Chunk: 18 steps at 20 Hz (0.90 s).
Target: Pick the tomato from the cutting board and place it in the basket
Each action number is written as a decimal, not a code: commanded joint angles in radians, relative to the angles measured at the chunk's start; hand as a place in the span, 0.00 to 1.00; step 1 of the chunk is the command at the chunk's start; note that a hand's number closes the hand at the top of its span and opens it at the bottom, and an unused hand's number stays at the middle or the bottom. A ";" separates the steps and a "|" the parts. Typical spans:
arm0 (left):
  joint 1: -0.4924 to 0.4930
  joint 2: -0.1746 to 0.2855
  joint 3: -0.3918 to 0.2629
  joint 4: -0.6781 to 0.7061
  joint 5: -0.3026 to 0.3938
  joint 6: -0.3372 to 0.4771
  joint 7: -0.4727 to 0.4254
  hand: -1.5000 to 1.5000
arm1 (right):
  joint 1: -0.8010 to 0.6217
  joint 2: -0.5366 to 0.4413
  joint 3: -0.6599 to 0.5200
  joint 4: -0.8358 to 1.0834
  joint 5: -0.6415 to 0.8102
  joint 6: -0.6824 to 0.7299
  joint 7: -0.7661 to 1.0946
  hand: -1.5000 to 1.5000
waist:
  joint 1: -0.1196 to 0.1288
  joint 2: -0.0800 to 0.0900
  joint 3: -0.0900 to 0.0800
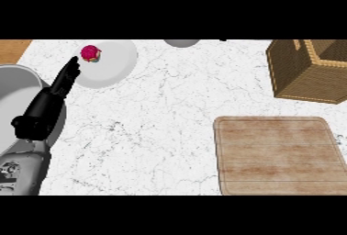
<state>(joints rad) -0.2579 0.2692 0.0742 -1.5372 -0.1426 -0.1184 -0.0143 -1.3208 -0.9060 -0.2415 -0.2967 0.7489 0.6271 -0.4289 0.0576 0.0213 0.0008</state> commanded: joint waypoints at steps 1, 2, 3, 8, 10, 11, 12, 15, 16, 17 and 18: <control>0.014 -0.008 -0.001 -0.021 0.003 0.002 0.017 0.50 | 0.033 0.001 0.094 -0.019 0.096 -0.040 -0.058 1.00 | 0.001 0.000 0.001; -0.009 -0.005 0.000 -0.009 -0.012 0.015 0.012 0.50 | 0.022 -0.037 0.106 -0.023 0.112 -0.029 -0.078 1.00 | -0.005 0.001 0.001; 0.003 -0.042 -0.035 -0.032 -0.029 0.034 0.054 0.50 | 0.032 -0.006 0.127 -0.031 0.135 -0.077 -0.065 1.00 | -0.005 -0.002 0.001; 0.014 -0.014 -0.010 -0.047 -0.002 0.001 0.038 0.50 | 0.042 -0.019 0.185 -0.010 0.206 -0.141 -0.163 1.00 | 0.003 0.001 0.001; -0.003 -0.014 0.000 0.000 -0.017 0.016 -0.009 0.50 | 0.027 -0.015 0.177 0.031 0.203 -0.107 -0.184 0.00 | -0.006 0.000 0.000; 0.002 -0.024 -0.023 -0.060 -0.023 0.017 0.053 0.50 | 0.009 -0.039 0.178 0.053 0.203 -0.050 -0.195 0.00 | 0.002 -0.001 0.001; -0.007 0.001 0.017 0.012 -0.006 0.004 -0.010 0.50 | 0.005 -0.018 0.172 0.059 0.194 -0.035 -0.199 0.00 | -0.009 -0.001 0.000; -0.006 -0.031 -0.018 -0.016 -0.025 0.020 0.030 0.50 | -0.030 -0.006 0.170 0.088 0.189 0.015 -0.189 0.00 | -0.004 -0.002 0.000; 0.007 -0.048 -0.032 -0.004 -0.039 0.032 0.008 0.50 | -0.017 0.025 0.158 0.091 0.175 -0.008 -0.189 0.00 | -0.011 -0.003 0.000; 0.020 -0.022 -0.006 -0.017 -0.013 0.008 -0.004 0.50 | -0.013 -0.033 0.148 0.113 0.169 0.003 -0.229 0.00 | 0.003 0.002 0.001; -0.038 -0.022 -0.001 0.024 -0.016 0.012 0.013 0.50 | -0.028 0.020 0.133 0.120 0.153 -0.012 -0.184 0.00 | -0.006 0.003 0.001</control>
<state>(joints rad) -0.2626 0.2497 0.0696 -1.5408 -0.1593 -0.1056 -0.0041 -1.3280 -0.9048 -0.0855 -0.2145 0.9228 0.5499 -0.5720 0.0535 0.0214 0.0015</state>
